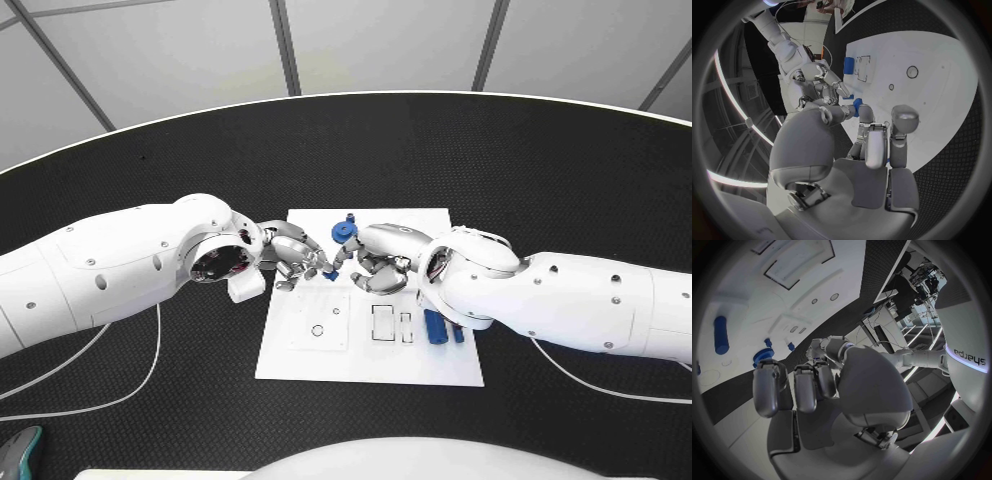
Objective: Assemble the parts on the task board
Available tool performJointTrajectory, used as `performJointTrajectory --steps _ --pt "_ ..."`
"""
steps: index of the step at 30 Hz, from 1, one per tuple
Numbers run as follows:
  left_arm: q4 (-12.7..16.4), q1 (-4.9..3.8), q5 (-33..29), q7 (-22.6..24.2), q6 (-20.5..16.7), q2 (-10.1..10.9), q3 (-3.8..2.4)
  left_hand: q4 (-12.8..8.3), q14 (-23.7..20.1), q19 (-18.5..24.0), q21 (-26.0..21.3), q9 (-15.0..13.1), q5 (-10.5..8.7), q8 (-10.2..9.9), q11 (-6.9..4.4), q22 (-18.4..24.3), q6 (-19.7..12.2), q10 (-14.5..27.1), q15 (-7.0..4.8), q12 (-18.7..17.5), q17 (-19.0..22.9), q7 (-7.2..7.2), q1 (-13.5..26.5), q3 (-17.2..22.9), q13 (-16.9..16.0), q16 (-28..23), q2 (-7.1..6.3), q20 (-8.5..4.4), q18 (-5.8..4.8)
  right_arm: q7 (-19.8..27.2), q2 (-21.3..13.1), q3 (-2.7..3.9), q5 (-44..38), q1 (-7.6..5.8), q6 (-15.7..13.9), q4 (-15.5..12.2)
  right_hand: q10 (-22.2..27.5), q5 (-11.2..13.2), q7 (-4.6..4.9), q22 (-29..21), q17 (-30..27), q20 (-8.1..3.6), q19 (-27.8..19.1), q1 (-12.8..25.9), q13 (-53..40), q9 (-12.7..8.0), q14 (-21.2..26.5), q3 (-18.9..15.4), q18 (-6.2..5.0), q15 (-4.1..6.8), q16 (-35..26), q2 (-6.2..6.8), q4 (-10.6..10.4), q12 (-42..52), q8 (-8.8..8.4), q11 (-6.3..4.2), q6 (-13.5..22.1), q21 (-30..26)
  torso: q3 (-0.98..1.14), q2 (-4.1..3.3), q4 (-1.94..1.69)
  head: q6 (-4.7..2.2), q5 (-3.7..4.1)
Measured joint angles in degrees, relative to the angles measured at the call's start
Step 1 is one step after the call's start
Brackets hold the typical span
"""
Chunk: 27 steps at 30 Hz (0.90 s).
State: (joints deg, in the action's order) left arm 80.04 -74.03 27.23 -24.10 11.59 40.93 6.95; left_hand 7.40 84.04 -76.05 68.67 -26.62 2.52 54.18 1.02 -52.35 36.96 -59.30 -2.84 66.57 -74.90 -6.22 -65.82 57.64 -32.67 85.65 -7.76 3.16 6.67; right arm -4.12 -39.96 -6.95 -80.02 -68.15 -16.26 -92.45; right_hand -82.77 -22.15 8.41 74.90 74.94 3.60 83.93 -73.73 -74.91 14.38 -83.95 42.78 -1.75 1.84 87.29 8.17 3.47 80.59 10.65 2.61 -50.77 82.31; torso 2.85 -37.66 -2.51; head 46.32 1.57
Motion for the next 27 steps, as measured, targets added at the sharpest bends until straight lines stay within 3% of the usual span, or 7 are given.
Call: performJointTrajectory --steps 5,12,19,27 --pt "0.0 0.0 0.0 -0.2 0.2 0.0 0.0 0.0 0.0 0.0 0.0 0.0 0.13 0.0 0.0 0.0 0.0 0.0 0.0 0.0 0.0 0.0 0.0 0.0 0.0 0.0 -0.01 0.0 0.0 -0.2 -0.4 0.0 0.0 0.0 -2.0 0.0 0.4 0.0 0.08 0.0 0.0 0.4 0.1 0.7 0.0 -0.1 0.0 0.0 0.0 -0.41 0.0 0.09 0.0 0.0 -0.07 0.41 -0.3 0.0 0.0 0.0 -0.01 -0.01 0.0" --pt "0.4 0.0 1.0 0.0 -1.3 0.2 0.0 -0.1 0.0 0.0 0.2 0.0 0.26 0.0 -0.02 -0.2 0.0 -0.4 0.0 0.2 0.0 0.0 -0.1 0.0 -0.4 0.0 -0.07 0.0 0.0 -0.1 -2.6 0.01 0.0 0.0 -7.7 -1.1 0.4 0.0 0.41 0.0 0.0 0.51 0.1 1.4 0.0 -0.4 0.0 -0.3 0.0 -0.78 0.0 0.31 0.0 0.0 -0.33 0.79 0.0 0.0 0.03 0.0 -0.01 0.02 -0.18" --pt "2.0 0.02 6.1 0.4 -8.7 0.7 0.02 0.0 0.0 -0.7 1.8 0.5 0.26 0.0 -0.41 -2.4 0.3 -3.3 0.0 2.0 0.0 -0.34 -0.7 0.1 -3.4 0.4 -0.74 -0.66 0.0 0.3 -7.2 0.25 0.6 -0.07 -11.9 -3.8 0.4 0.0 0.53 0.0 0.0 0.91 0.1 1.4 0.0 -0.4 0.0 -0.5 -0.01 -0.78 0.0 0.31 0.1 0.0 -0.33 0.79 -0.1 0.0 0.08 0.04 -0.01 -0.05 -0.43" --pt "4.2 0.52 11.6 -1.5 -19.7 1.1 0.05 0.4 0.0 -1.3 2.7 1.0 0.58 0.0 -0.95 -3.6 0.8 -5.8 -0.42 3.1 0.0 -0.73 -0.3 1.0 -6.1 0.7 -1.82 -0.91 0.01 1.4 -12.9 0.77 6.0 -1.12 -15.4 -6.3 0.6 0.0 0.82 0.0 0.0 0.91 0.1 1.4 0.0 -0.4 0.0 -0.5 -0.01 -0.78 0.0 0.31 0.5 0.0 -0.33 0.98 -0.4 0.0 0.22 0.11 -0.04 -0.02 -0.67"
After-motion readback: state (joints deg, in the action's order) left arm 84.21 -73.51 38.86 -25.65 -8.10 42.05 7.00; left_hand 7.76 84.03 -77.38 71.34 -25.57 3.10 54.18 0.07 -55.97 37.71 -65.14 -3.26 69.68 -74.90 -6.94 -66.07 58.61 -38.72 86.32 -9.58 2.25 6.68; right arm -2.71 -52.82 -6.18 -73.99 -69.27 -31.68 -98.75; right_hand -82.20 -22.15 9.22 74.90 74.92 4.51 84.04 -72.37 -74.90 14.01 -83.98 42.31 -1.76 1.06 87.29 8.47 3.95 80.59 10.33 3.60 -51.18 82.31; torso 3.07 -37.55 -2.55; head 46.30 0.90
